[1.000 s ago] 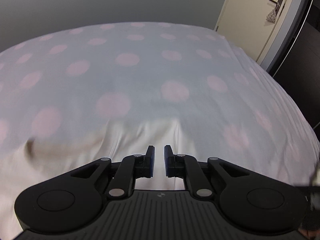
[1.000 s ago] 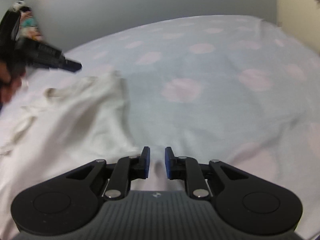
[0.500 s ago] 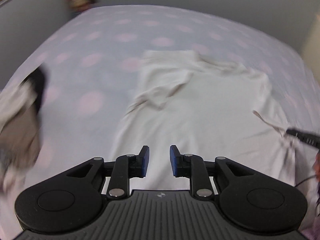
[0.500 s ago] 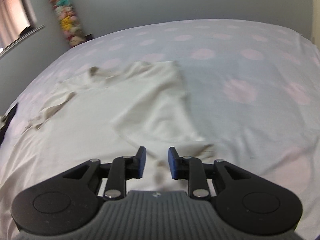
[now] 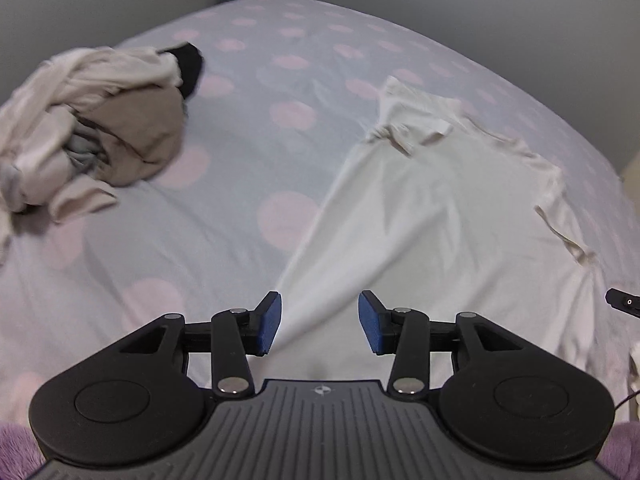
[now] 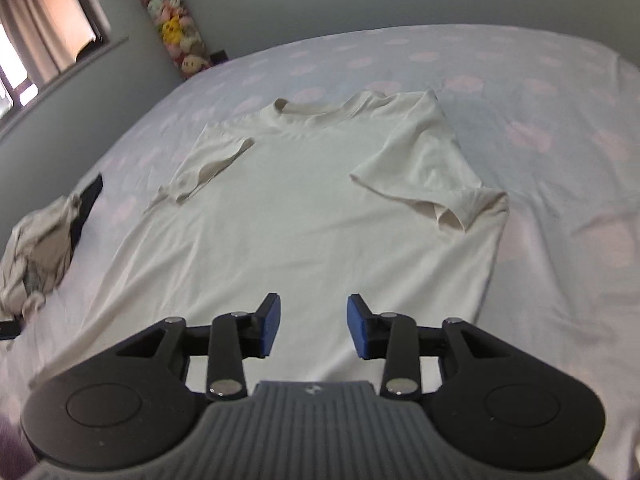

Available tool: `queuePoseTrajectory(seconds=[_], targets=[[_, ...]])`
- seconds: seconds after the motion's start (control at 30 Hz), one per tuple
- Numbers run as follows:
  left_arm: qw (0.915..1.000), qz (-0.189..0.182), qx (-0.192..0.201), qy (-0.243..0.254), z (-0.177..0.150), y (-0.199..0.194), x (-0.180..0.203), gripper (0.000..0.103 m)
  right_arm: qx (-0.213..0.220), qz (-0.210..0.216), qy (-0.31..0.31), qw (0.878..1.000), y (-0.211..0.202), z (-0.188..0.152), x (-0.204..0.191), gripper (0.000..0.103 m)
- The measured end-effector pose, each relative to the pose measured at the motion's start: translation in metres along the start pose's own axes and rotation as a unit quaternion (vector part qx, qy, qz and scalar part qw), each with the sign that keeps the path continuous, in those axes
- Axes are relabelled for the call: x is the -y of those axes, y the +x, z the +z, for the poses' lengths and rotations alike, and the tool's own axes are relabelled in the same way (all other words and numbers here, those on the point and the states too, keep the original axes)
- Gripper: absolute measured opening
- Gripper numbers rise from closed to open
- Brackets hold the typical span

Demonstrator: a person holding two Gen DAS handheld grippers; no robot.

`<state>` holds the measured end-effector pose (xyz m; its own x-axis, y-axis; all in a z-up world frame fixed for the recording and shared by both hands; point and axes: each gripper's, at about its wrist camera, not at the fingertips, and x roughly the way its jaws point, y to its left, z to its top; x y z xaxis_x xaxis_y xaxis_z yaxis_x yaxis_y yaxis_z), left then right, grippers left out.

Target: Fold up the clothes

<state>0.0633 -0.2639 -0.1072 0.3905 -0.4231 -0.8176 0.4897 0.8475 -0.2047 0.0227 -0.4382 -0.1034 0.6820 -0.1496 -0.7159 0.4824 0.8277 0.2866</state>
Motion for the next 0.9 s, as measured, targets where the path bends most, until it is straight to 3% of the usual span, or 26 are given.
queuePoseTrajectory(seconds=[0.2,0.43,0.63,0.73,0.9], targets=[[0.9947,-0.006,0.012,0.102,0.004,-0.001,0.013,0.040,-0.042,-0.016,-0.009,0.999,-0.032,-0.025,-0.057,0.042],[0.9796,-0.035,0.024,0.196,0.015,-0.001,0.030,0.040,-0.142,-0.037,-0.035,0.989,-0.009,-0.047,-0.132,0.042],[0.9744,-0.158,0.046,0.153,0.005,0.005,0.009,0.040,-0.186,-0.094,-0.081,0.975,0.006,-0.050,-0.177,0.043],[0.9697,-0.184,0.050,0.152,-0.003,0.014,-0.003,0.040,-0.199,-0.132,-0.086,0.967,0.012,-0.054,-0.187,0.042],[0.9722,-0.206,0.033,0.106,-0.001,0.034,-0.030,0.040,-0.200,-0.146,-0.083,0.965,0.024,-0.061,-0.198,0.042]])
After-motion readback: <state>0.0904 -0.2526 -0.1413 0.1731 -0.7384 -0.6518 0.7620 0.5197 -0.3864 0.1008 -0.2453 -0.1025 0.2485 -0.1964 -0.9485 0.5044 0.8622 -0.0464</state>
